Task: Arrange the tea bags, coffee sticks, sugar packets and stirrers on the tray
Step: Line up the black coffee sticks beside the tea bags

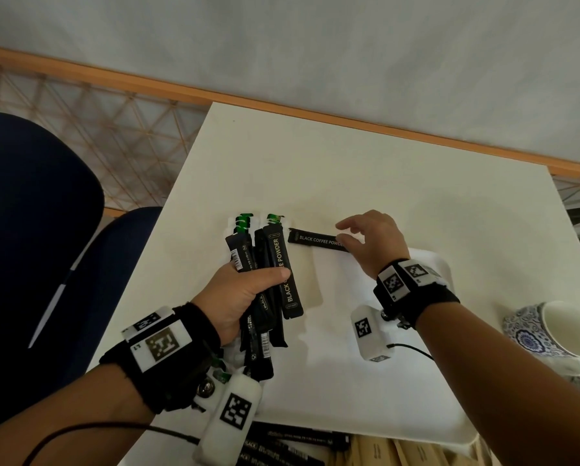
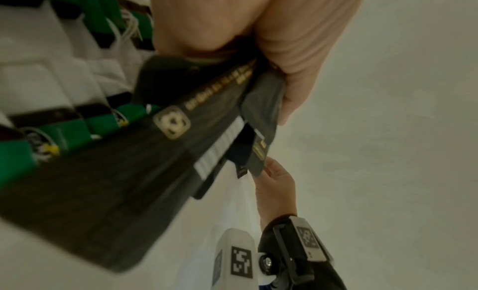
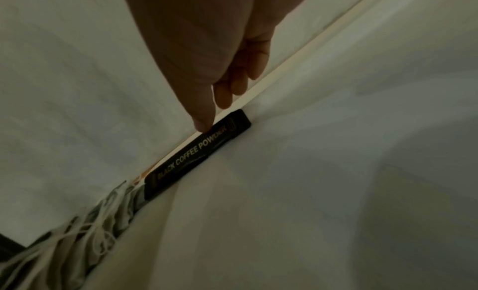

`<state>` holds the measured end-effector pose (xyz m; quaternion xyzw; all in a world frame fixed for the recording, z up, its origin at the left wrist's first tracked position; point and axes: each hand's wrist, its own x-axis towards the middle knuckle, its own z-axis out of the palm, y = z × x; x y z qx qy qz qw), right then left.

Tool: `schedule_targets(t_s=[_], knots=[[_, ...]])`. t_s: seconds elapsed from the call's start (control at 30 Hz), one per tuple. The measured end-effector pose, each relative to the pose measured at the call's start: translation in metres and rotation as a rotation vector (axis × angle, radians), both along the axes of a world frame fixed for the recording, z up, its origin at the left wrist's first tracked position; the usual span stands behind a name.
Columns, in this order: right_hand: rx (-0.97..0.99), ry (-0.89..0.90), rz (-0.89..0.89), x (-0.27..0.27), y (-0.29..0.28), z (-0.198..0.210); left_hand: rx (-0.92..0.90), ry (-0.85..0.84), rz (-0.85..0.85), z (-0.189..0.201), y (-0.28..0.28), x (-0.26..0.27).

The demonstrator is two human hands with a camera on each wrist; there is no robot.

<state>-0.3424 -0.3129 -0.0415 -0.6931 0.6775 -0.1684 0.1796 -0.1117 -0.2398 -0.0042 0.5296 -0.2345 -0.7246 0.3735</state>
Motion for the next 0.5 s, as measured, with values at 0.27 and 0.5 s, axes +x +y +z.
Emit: schedule_targets(t_s=[0.27, 0.5], knots=[[0.447, -0.546, 0.140, 0.037, 0.046, 0.046, -0.040, 0.013, 0.024, 0.000, 0.003, -0.010], [0.474, -0.734, 0.068, 0.046, 0.063, 0.047, -0.032, 0.025, 0.039, 0.002, 0.007, -0.015]])
